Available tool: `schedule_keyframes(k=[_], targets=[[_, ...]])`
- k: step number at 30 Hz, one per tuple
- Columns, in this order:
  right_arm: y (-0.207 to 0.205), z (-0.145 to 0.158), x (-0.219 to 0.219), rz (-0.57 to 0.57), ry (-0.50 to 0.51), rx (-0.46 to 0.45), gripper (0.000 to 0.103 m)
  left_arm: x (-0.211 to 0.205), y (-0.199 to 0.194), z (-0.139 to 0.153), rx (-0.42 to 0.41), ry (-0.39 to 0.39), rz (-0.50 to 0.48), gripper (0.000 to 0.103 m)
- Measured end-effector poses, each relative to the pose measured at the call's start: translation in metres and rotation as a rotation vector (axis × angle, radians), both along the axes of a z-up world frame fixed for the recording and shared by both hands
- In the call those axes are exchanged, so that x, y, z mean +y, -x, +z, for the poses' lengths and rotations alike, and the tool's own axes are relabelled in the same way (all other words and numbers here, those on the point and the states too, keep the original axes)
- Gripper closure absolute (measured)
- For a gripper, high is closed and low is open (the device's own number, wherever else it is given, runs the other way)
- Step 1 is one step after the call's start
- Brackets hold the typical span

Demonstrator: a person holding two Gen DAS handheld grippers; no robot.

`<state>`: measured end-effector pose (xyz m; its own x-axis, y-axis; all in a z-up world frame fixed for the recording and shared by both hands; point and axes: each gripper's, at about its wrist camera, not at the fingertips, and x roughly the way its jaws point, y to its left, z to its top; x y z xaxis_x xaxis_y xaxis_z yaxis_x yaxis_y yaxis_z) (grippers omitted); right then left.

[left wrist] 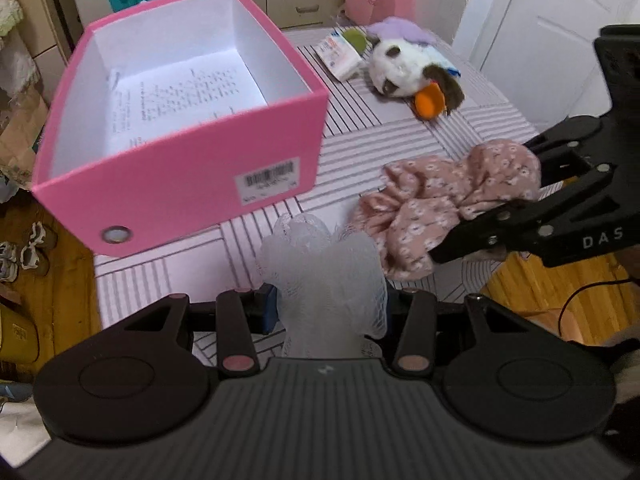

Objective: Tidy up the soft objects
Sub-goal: 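Carry the bath puff with the left tool while the right tool carries the scrunchie toward the pink box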

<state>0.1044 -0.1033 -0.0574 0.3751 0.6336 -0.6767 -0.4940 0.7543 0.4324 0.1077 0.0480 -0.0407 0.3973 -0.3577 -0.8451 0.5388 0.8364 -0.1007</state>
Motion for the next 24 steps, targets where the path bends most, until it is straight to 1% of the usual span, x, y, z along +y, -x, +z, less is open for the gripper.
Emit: schedule_keyframes(k=[6, 9, 13, 17, 22, 24], targets=[[-0.024, 0.035, 0.021, 0.06, -0.027, -0.041, 0.082, 0.019, -0.012, 0.035, -0.061, 0.045, 0.024, 0.059], [-0.042, 0.055, 0.028, 0.056, -0.032, -0.083, 0.082, 0.025, -0.026, 0.052, -0.12, 0.057, 0.034, 0.059], [-0.068, 0.079, 0.032, 0.047, -0.041, -0.155, 0.082, 0.029, -0.054, 0.072, -0.2, 0.081, 0.049, 0.059], [-0.098, 0.097, 0.036, 0.026, -0.025, -0.228, 0.082, 0.032, -0.086, 0.088, -0.254, 0.105, 0.072, 0.059], [-0.135, 0.114, 0.038, 0.008, -0.01, -0.279, 0.082, 0.036, -0.125, 0.108, -0.326, 0.139, 0.097, 0.059], [-0.151, 0.118, 0.04, 0.003, -0.005, -0.286, 0.082, 0.037, -0.143, 0.111, -0.339, 0.145, 0.108, 0.059]])
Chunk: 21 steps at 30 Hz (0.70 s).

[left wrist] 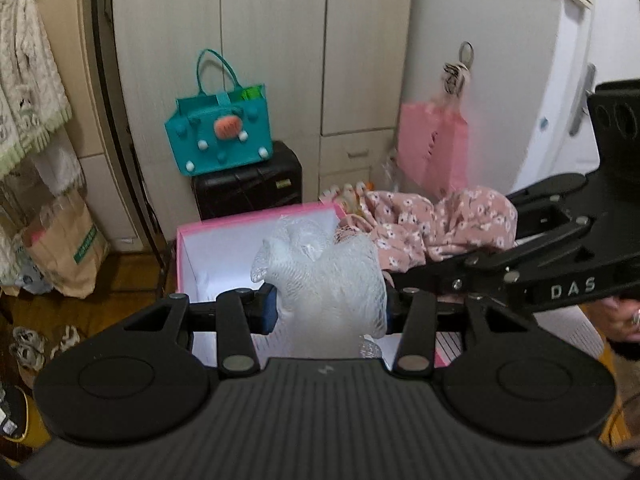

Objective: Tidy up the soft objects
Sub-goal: 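Carry the bath puff with the left tool while the right tool carries the scrunchie toward the pink box, then open the left tool over the pink box while the right tool releases the scrunchie inside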

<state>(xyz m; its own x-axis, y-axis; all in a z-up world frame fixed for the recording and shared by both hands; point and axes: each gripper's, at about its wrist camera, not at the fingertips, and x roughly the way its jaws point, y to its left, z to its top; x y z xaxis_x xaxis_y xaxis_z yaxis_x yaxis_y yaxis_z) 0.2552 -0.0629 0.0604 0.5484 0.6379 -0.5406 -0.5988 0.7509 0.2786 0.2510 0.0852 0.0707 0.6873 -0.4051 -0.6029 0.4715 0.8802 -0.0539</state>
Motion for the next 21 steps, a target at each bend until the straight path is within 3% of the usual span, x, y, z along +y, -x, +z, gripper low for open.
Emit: schedule_keyframes(k=[4, 10, 16, 21], targets=[[-0.03, -0.004, 0.006, -0.021, 0.051, -0.011, 0.082, 0.001, -0.043, -0.012, 0.033, -0.002, 0.022, 0.059], [-0.078, -0.045, 0.02, -0.029, 0.167, 0.007, 0.082, -0.008, -0.105, -0.057, 0.126, -0.069, 0.039, 0.059], [-0.116, -0.074, 0.038, 0.025, 0.311, 0.017, 0.082, -0.003, -0.139, -0.089, 0.197, -0.102, 0.09, 0.059], [-0.132, -0.09, 0.045, 0.062, 0.389, 0.032, 0.079, -0.003, -0.152, -0.1, 0.18, -0.179, 0.13, 0.057]])
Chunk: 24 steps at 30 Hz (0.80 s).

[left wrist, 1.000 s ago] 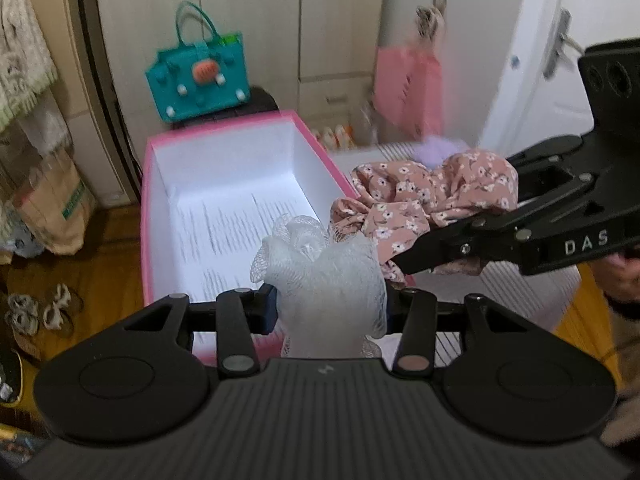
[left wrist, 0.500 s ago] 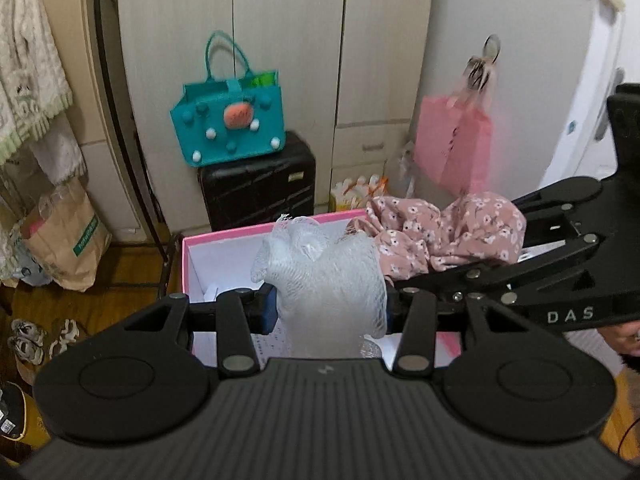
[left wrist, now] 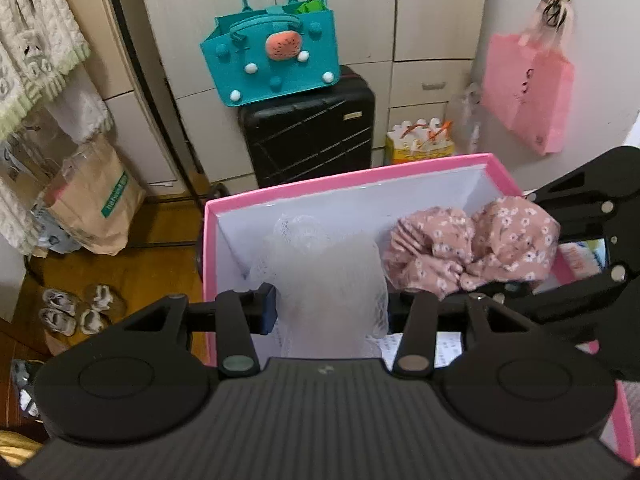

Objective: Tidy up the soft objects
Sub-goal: 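Open the left tool over the pink box while the right tool releases the scrunchie inside, then move both tools back toward the plush toys on the table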

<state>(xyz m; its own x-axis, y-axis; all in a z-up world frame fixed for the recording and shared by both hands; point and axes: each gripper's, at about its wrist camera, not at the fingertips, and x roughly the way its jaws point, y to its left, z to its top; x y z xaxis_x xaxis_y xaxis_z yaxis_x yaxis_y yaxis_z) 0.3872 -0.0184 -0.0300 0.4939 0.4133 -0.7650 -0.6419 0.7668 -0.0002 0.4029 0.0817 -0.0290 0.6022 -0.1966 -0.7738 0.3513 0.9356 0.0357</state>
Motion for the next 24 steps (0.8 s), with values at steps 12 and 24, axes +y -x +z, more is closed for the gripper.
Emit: schedule_keyframes(k=[12, 24], targets=[[0.013, -0.006, 0.014, 0.075, 0.178, -0.145, 0.033, -0.007, 0.005, 0.004, -0.057, 0.0, 0.004, 0.026], [0.061, 0.057, -0.04, -0.047, -0.093, -0.058, 0.033, 0.002, 0.07, 0.063, -0.071, 0.081, -0.045, 0.02]])
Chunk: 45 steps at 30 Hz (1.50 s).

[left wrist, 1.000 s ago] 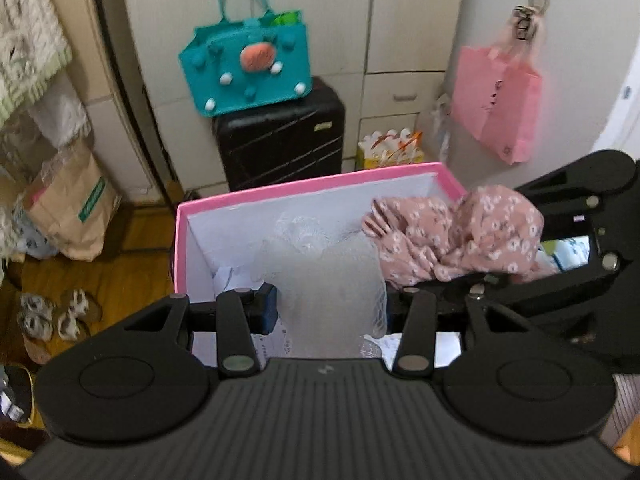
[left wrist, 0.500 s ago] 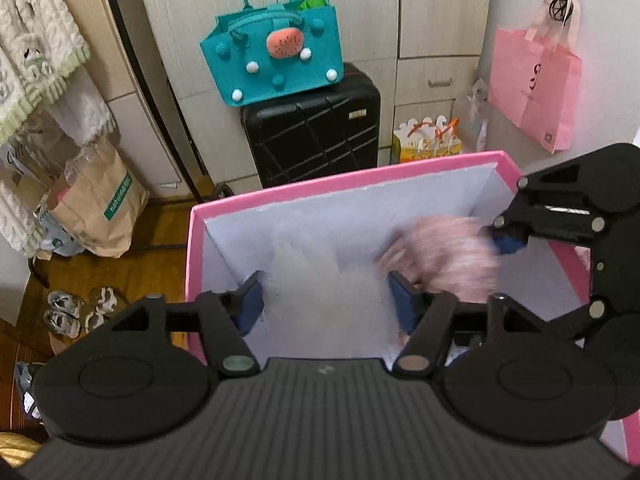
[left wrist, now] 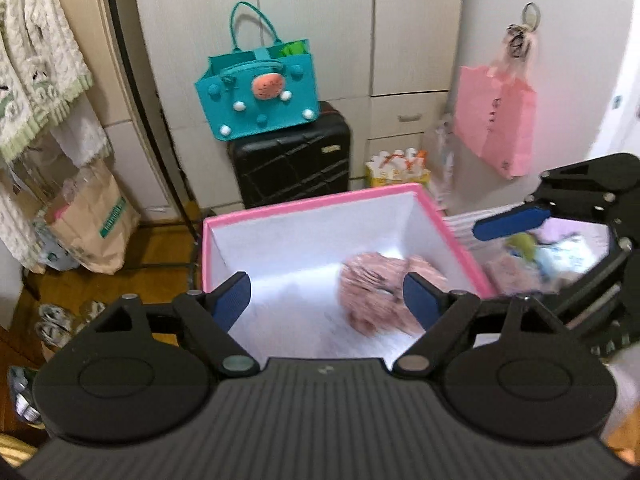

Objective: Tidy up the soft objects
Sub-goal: 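Move both tools back toward the plush toys on the table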

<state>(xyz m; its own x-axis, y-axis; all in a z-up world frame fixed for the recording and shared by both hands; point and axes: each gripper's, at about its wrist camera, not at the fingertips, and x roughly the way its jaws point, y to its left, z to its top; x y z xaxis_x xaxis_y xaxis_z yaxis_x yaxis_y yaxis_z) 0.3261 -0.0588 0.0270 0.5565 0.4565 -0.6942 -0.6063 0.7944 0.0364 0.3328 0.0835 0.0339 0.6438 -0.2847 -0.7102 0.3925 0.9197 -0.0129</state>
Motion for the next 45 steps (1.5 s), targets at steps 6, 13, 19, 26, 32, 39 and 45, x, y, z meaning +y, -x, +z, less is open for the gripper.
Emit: schedule_keyframes(k=[6, 13, 19, 26, 32, 39, 45], targets=[[0.041, 0.024, -0.021, -0.003, -0.076, 0.015, 0.033, 0.0, 0.054, 0.027, 0.018, 0.046, -0.052, 0.02], [0.102, 0.043, -0.036, 0.027, -0.101, 0.025, 0.033, -0.015, 0.122, 0.038, -0.001, -0.001, -0.133, 0.018], [0.153, 0.05, -0.047, 0.062, -0.093, 0.005, 0.033, -0.034, 0.171, 0.037, -0.006, -0.049, -0.208, 0.018], [0.194, 0.051, -0.061, 0.048, -0.06, -0.022, 0.033, -0.056, 0.213, 0.033, -0.012, -0.091, -0.281, 0.018], [0.222, 0.046, -0.076, 0.028, -0.057, -0.025, 0.033, -0.074, 0.234, 0.026, 0.005, -0.118, -0.337, 0.018], [0.255, 0.03, -0.096, -0.002, -0.052, -0.019, 0.033, -0.088, 0.245, 0.012, 0.046, -0.121, -0.378, 0.018], [0.271, 0.005, -0.116, -0.05, -0.07, 0.015, 0.033, -0.102, 0.248, -0.007, 0.098, -0.1, -0.432, 0.018]])
